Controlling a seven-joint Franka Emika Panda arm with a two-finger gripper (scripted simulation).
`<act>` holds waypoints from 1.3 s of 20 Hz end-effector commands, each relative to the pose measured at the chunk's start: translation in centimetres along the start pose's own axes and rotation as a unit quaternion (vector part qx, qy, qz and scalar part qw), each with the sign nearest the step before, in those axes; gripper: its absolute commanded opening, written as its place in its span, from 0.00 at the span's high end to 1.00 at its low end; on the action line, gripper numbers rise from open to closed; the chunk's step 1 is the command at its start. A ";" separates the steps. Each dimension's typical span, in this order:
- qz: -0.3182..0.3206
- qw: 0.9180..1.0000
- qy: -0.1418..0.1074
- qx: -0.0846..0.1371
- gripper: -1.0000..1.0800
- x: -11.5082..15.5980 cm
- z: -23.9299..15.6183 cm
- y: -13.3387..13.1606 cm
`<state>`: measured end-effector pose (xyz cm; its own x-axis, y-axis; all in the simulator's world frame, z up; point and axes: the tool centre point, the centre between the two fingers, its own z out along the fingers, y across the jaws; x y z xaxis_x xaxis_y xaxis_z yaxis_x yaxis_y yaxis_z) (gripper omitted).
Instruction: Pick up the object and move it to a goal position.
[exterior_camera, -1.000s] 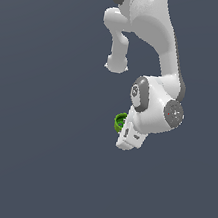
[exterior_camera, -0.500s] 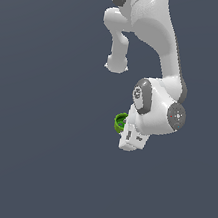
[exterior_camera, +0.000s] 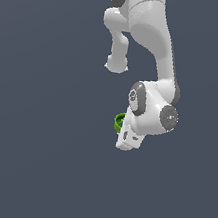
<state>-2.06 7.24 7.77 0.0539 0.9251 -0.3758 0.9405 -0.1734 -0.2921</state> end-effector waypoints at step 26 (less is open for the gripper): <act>0.000 1.000 0.000 -0.001 1.00 -5.6 -1.5 -1.1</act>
<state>-2.79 3.76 10.51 0.0515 0.9256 -0.3750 0.9407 -0.1710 -0.2929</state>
